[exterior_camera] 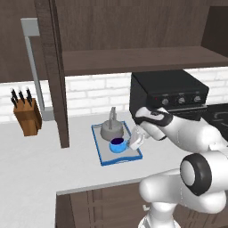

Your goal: Pick the kettle from the counter and place it on the tray. Then pick the mug from the cabinet and place it on the tray. Then close the cabinet doors.

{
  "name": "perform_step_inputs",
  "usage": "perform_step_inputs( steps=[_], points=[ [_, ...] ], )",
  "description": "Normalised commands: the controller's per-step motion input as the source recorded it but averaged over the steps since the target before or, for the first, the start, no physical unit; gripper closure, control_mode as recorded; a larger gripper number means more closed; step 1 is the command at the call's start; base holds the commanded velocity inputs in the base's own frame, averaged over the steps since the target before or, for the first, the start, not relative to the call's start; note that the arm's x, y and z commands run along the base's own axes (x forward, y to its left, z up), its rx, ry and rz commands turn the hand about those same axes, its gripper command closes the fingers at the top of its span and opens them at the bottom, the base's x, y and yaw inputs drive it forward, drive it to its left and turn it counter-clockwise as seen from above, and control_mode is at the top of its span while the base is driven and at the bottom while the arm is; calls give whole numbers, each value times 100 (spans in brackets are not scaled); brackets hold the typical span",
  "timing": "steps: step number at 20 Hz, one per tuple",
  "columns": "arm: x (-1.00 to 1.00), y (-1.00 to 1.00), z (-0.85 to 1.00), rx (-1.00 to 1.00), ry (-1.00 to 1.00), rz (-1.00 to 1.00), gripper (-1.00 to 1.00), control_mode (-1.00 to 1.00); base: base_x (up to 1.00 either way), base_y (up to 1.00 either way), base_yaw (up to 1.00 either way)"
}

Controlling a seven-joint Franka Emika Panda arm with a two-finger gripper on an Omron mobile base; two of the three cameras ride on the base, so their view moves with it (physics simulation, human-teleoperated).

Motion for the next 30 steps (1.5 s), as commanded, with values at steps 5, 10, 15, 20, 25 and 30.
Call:
perform_step_inputs(
  steps=[5, 10, 15, 20, 25, 30],
  points=[
    [40, 0, -29, -2, 0, 1, 100, -100, 0, 0, 0],
    [35, 4, -22, -3, 0, 2, 100, -100, 0, 0, 0],
    [26, 2, -23, 0, 0, 5, 100, -100, 0, 0, 0],
    [3, 0, -13, -1, 0, 5, 100, -100, 0, 0, 0],
    [-17, 0, 1, 0, 0, 5, -100, -100, 0, 0, 0],
    [-6, 0, 27, 0, 0, 4, -100, -100, 0, 0, 0]
  ],
)
